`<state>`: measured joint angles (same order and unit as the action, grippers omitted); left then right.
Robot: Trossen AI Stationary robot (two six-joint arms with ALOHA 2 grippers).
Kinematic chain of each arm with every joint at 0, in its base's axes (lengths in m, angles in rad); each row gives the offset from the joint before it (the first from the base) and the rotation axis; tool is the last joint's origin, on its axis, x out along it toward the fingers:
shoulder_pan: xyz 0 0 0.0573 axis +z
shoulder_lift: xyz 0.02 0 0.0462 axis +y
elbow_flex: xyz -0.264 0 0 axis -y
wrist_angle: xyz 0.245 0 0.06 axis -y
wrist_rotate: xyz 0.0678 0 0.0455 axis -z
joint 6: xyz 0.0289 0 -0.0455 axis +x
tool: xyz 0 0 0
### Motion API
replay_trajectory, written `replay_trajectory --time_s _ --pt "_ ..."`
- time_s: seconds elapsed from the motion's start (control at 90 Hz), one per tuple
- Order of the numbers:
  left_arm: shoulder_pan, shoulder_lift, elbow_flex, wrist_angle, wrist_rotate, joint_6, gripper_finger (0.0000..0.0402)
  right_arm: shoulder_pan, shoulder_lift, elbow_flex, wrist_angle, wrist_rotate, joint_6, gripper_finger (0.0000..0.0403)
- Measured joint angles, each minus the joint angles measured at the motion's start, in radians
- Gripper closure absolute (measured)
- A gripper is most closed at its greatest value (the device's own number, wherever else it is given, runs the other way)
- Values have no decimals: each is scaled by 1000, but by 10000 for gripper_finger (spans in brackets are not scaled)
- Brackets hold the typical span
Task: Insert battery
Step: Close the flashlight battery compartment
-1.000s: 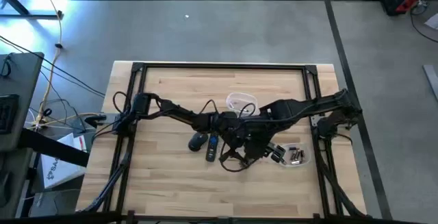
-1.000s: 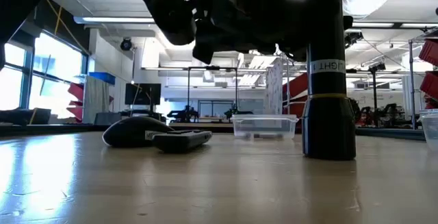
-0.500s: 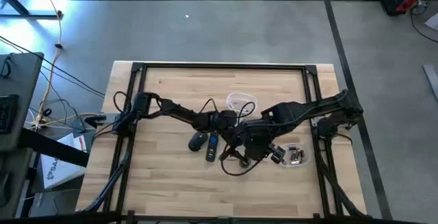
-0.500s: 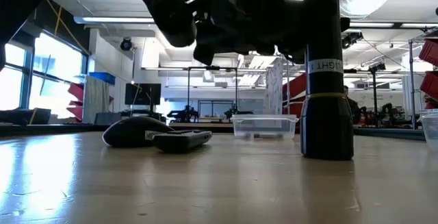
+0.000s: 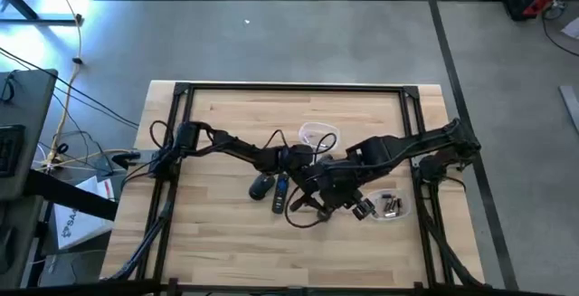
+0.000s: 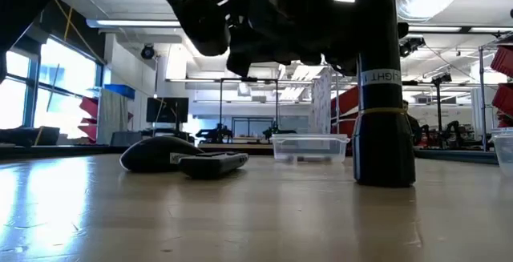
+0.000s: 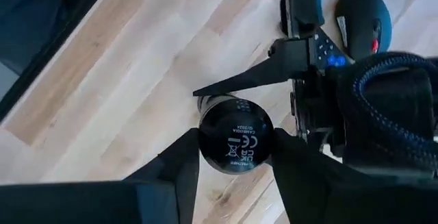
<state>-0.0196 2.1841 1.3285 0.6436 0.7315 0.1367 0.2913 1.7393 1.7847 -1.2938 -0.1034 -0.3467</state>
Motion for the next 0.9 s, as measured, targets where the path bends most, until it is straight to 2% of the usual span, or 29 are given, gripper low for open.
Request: replay_trajectory --time_s 0.211,0.733,0.9 --pt "1 -5 0 6 -58 5 255 1 0 0 -20 50 96 263" --pt "39 -11 1 1 -116 -23 255 5 1 1 -72 181 312 263" --pt "47 -58 2 -114 -190 15 255 3 2 1 -91 235 387 263"
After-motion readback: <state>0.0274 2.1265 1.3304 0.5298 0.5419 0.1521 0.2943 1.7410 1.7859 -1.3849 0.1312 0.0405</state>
